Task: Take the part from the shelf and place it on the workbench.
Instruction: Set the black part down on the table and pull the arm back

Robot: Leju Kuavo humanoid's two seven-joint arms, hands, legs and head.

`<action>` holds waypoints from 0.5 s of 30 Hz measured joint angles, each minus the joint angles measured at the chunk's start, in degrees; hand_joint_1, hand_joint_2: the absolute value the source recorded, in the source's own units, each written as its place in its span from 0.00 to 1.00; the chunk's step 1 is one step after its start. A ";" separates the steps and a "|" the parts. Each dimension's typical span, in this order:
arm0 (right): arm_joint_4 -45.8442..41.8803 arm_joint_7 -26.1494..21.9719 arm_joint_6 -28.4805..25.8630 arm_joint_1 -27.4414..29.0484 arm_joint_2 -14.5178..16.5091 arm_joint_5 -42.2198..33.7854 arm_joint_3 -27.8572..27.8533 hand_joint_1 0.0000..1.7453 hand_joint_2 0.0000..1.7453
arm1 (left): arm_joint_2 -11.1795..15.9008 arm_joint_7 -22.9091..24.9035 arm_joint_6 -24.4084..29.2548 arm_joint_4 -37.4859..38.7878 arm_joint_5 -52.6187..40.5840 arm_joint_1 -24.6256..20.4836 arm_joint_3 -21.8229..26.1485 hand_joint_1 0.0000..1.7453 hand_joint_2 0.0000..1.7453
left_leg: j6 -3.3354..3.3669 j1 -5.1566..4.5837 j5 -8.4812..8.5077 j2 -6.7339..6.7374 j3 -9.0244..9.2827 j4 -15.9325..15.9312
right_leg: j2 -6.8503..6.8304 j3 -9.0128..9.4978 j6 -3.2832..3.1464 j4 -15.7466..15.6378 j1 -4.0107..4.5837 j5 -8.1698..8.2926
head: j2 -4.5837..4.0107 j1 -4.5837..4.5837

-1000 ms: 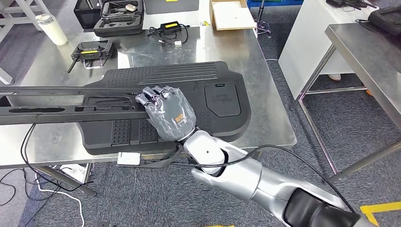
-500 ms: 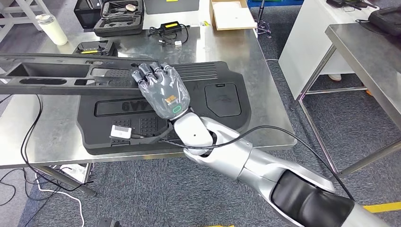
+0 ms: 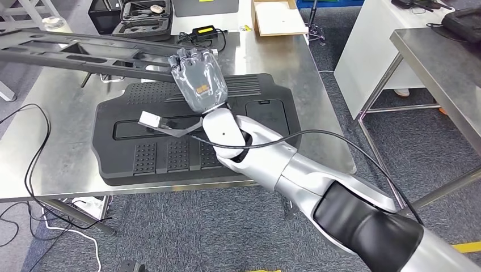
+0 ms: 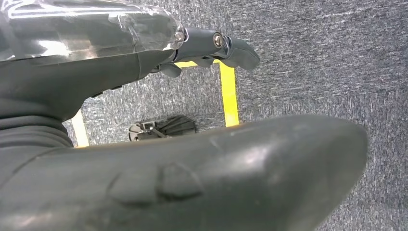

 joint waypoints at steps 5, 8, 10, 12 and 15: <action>4.44 2.04 2.14 -2.56 1.02 -0.45 0.03 1.00 1.00 | -0.31 0.05 -0.01 -0.01 -0.01 -0.21 0.00 0.00 0.00 | 0.00 0.00 0.00 0.00 0.00 0.00 | -0.02 0.00 0.00 -0.01 0.00 0.00 | 0.00 0.01; 6.85 3.65 3.81 -4.16 1.25 -0.92 0.04 1.00 1.00 | -0.39 0.05 -0.01 -0.01 -0.07 -0.26 0.00 0.00 0.00 | 0.00 -0.01 0.00 0.00 0.00 0.01 | -0.01 0.00 0.00 -0.01 0.00 0.00 | 0.00 0.00; 8.36 4.73 5.16 -5.18 1.33 -1.02 0.04 1.00 1.00 | -0.41 0.05 -0.01 -0.01 -0.18 -0.28 0.00 0.00 0.00 | 0.00 -0.01 0.00 0.00 0.00 0.02 | -0.01 0.00 0.00 -0.01 0.00 0.00 | 0.00 0.00; 9.58 5.35 6.44 -6.13 1.36 -1.02 0.05 1.00 1.00 | -0.41 0.05 -0.01 -0.01 -0.31 -0.30 0.00 0.00 0.00 | 0.00 -0.02 0.00 0.00 0.01 0.02 | 0.00 0.00 0.01 -0.02 -0.01 0.01 | 0.00 0.00; 11.10 5.65 8.08 -7.37 1.35 -0.99 0.04 1.00 1.00 | -0.42 0.05 -0.01 -0.01 -0.43 -0.32 0.00 0.00 0.00 | 0.00 -0.02 0.00 0.01 0.02 0.03 | 0.01 0.00 0.01 -0.02 -0.01 0.01 | 0.00 0.00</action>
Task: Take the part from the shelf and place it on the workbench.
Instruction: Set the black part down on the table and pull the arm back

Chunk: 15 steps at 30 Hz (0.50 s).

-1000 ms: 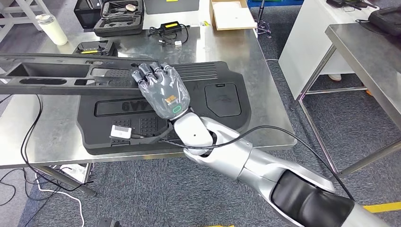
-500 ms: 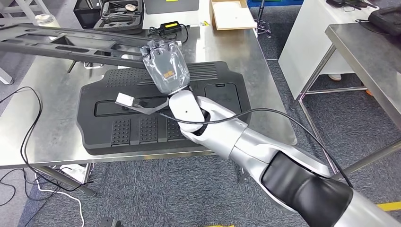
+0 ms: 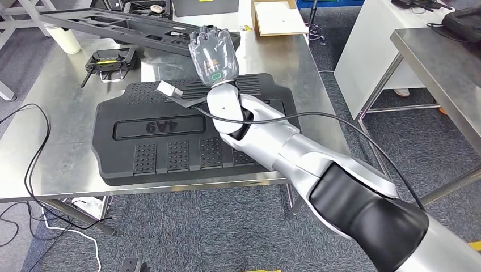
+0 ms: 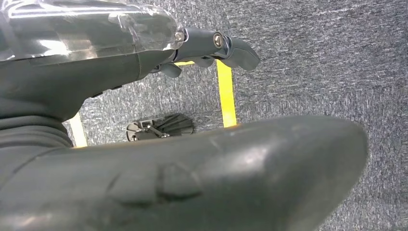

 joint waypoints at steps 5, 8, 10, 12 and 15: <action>2.39 0.15 2.10 -1.59 -0.14 -0.03 0.01 1.00 1.00 | -0.03 -0.03 0.00 0.00 -0.04 -0.08 0.00 0.00 0.00 | 0.00 0.00 0.00 0.00 0.01 0.01 | 0.00 0.00 0.00 0.00 0.00 0.00 | 0.00 0.00; 3.39 0.18 2.58 -2.07 -0.33 -0.16 0.01 1.00 1.00 | -0.09 -0.07 0.00 0.00 -0.05 -0.14 0.00 0.00 0.00 | 0.00 0.00 0.00 0.00 0.01 0.01 | 0.01 0.00 0.00 0.00 0.00 0.00 | 0.00 0.00; 3.97 0.19 3.16 -2.26 -0.42 -0.20 0.01 1.00 1.00 | -0.16 -0.11 0.00 0.00 -0.05 -0.16 0.01 0.00 0.00 | 0.00 -0.01 0.00 0.00 0.02 0.01 | 0.01 0.00 0.00 0.00 0.00 0.00 | 0.00 -0.01; 4.56 0.20 3.85 -2.35 -0.48 -0.18 0.02 1.00 1.00 | -0.21 -0.13 0.00 0.00 -0.04 -0.16 0.02 0.00 0.00 | 0.00 -0.01 0.00 0.00 0.01 0.01 | 0.01 0.00 0.00 0.00 0.00 0.00 | 0.00 0.00; 5.61 0.23 4.89 -2.32 -0.55 0.05 0.19 1.00 1.00 | -0.24 -0.13 0.00 0.00 -0.02 -0.16 0.04 0.00 0.00 | 0.00 -0.01 0.00 0.00 0.01 0.01 | 0.01 0.00 0.00 -0.01 0.00 0.00 | 0.00 0.01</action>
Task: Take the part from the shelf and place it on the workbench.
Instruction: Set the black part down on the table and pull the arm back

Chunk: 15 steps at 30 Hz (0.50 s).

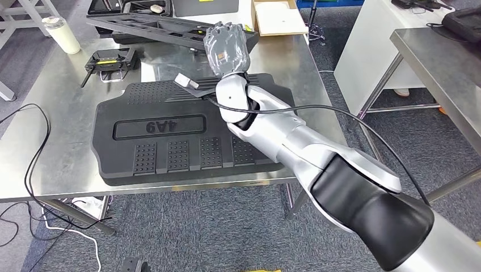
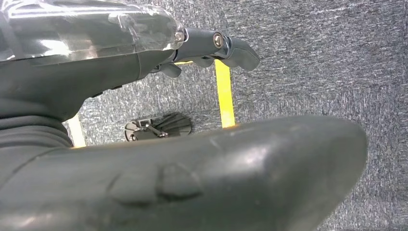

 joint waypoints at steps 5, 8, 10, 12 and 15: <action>2.24 0.13 2.83 0.64 -0.02 0.11 0.79 1.00 1.00 | -0.04 -0.13 0.00 -0.02 0.07 0.00 0.01 0.00 0.00 | 0.00 0.00 0.00 0.00 0.00 0.00 | 0.00 0.00 0.00 0.00 0.00 0.00 | 0.00 -0.01; 3.46 0.19 5.08 1.51 -0.02 -0.09 1.32 1.00 1.00 | -0.04 -0.15 -0.02 -0.02 0.16 -0.01 0.01 0.00 0.00 | 0.00 0.00 0.00 0.00 0.00 0.00 | -0.01 0.00 0.00 0.00 0.00 0.00 | 0.00 0.00; 4.10 0.21 6.07 2.13 -0.02 -0.21 1.67 1.00 1.00 | -0.04 -0.15 -0.04 -0.02 0.25 -0.01 0.02 0.00 0.00 | 0.00 0.00 0.00 0.00 0.00 0.00 | 0.00 0.00 0.00 0.00 0.00 0.00 | 0.00 0.00; 4.58 0.23 7.02 2.70 -0.01 -0.26 1.95 1.00 1.00 | -0.04 -0.15 -0.04 -0.02 0.36 -0.01 0.03 0.00 0.00 | 0.00 0.00 0.00 0.00 0.00 0.00 | 0.00 0.00 0.00 0.00 0.00 0.00 | 0.00 -0.01; 5.19 0.28 8.43 3.73 -0.01 -0.53 2.56 1.00 1.00 | -0.04 -0.21 -0.04 -0.02 0.51 -0.01 0.09 0.00 0.00 | 0.00 0.00 0.00 0.00 0.00 0.00 | -0.01 0.00 0.00 0.00 0.00 0.00 | 0.00 0.00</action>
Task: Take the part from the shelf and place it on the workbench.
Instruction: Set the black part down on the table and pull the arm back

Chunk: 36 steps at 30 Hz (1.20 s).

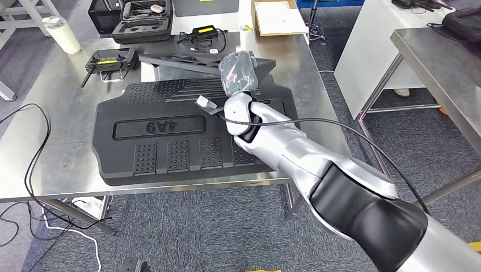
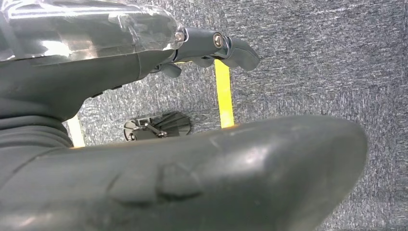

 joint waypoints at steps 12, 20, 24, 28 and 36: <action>1.71 -0.21 0.25 3.36 0.01 -0.58 1.47 0.97 1.00 | 0.00 -0.07 0.07 0.00 0.48 0.06 0.22 0.00 0.00 | 0.00 0.00 0.00 0.00 0.00 0.00 | 0.01 0.01 0.00 0.00 0.00 0.00 | 0.00 0.00; 2.19 -3.14 1.19 4.35 0.33 -2.95 2.35 0.00 0.25 | 0.00 -0.49 0.11 0.01 1.27 0.06 0.22 0.00 0.00 | 0.00 0.00 0.00 0.00 0.05 0.00 | 0.00 0.06 0.00 0.00 0.00 0.00 | 0.00 -0.01; 2.38 -5.24 0.60 4.65 0.67 -3.90 2.59 0.00 0.00 | 0.00 -0.60 0.14 0.01 1.57 0.08 0.22 0.00 0.00 | 0.00 0.00 0.00 0.00 0.08 0.00 | 0.00 0.09 0.00 0.00 0.00 0.00 | 0.00 -0.01; 2.40 -6.92 -0.33 4.65 0.90 -4.94 3.03 0.00 0.00 | 0.00 -0.74 0.49 0.01 1.88 0.13 0.22 0.00 0.00 | 0.00 0.00 0.00 0.00 0.12 0.00 | 0.00 0.13 0.00 0.00 0.00 0.00 | 0.00 -0.01; 2.40 -7.75 -1.56 4.59 1.14 -5.35 3.38 0.00 0.00 | 0.00 -0.78 1.13 0.02 2.01 0.50 0.22 0.00 0.00 | 0.00 -0.01 0.00 0.00 0.16 0.00 | -0.02 0.18 0.00 0.00 -0.01 0.00 | 0.00 0.00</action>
